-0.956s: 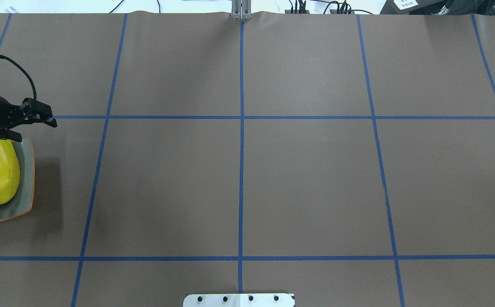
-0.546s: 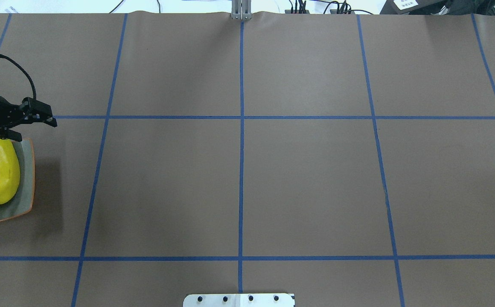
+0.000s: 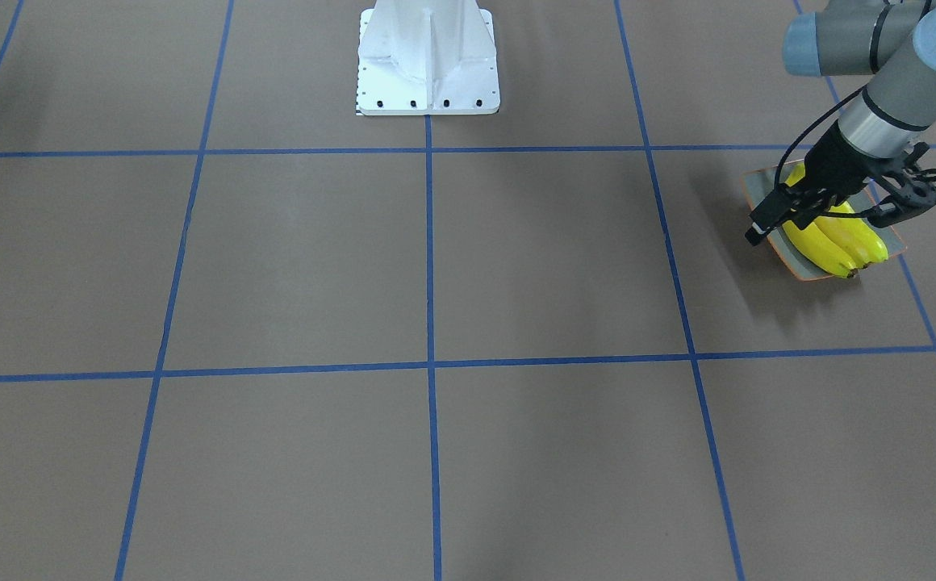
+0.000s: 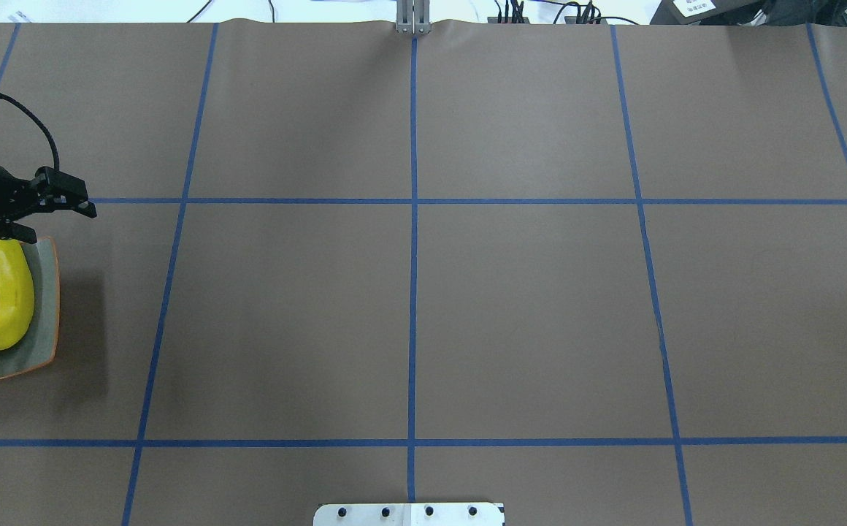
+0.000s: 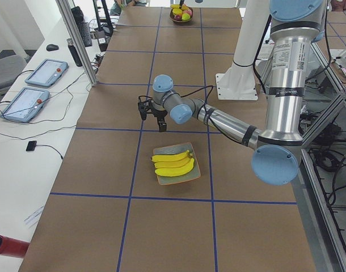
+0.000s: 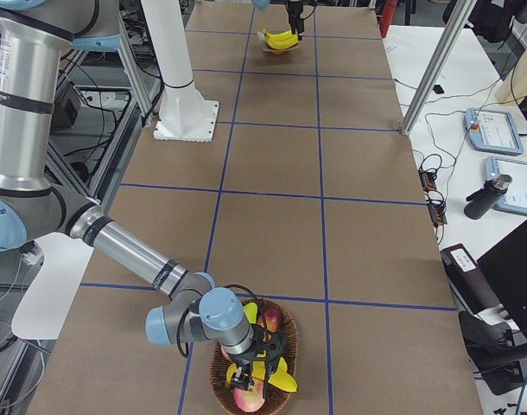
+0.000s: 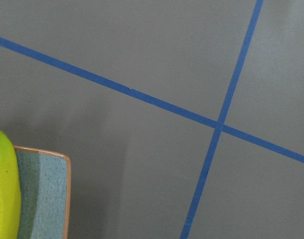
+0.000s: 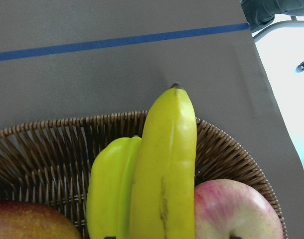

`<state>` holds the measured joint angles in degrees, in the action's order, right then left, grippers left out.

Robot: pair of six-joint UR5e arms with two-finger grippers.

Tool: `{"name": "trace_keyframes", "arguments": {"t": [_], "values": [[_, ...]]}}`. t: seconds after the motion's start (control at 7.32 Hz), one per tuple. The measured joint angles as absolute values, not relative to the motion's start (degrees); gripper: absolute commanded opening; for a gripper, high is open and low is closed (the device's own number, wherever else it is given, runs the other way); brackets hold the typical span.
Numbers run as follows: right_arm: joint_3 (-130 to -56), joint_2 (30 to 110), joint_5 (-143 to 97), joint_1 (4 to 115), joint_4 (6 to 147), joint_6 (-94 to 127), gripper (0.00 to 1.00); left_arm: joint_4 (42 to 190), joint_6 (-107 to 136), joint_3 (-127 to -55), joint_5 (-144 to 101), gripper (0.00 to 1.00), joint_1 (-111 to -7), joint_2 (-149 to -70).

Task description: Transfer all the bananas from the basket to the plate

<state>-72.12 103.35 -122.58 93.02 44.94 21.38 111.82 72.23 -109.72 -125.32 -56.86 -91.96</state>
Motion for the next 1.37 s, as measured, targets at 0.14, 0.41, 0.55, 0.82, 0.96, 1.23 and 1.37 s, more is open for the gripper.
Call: {"name": "trace_keyframes", "arguments": {"t": [0.14, 0.41, 0.55, 0.82, 0.96, 1.23, 1.37], "values": [[-72.13, 103.35, -123.27, 93.03, 44.94, 22.21, 0.81, 111.83, 72.66, -109.87, -125.35, 1.00, -56.86, -91.95], [-71.96, 103.35, -124.06, 93.03, 44.92, 22.43, 0.77, 111.80, 72.91, -109.93, -125.38, 1.00, -56.86, -91.88], [-71.67, 103.36, -124.14, 93.02, 44.91, 22.28, 0.73, 111.80, 72.94, -109.94, -125.35, 1.00, -56.86, -91.87], [-71.34, 103.41, -124.13, 92.99, 44.86, 22.04, 0.35, 111.80, 72.95, -109.83, -125.22, 1.00, -56.87, -91.97], [-71.31, 103.43, -124.11, 92.99, 44.84, 21.98, 0.10, 111.80, 72.95, -109.82, -125.18, 1.00, -56.86, -92.07], [-71.35, 103.41, -124.12, 92.99, 44.83, 21.53, 0.00, 111.80, 72.95, -109.85, -125.16, 1.00, -56.86, -92.20], [-71.76, 103.34, -124.18, 93.00, 44.80, 21.29, 0.00, 111.80, 72.95, -109.84, -125.16, 1.00, -56.82, -92.28]]}}
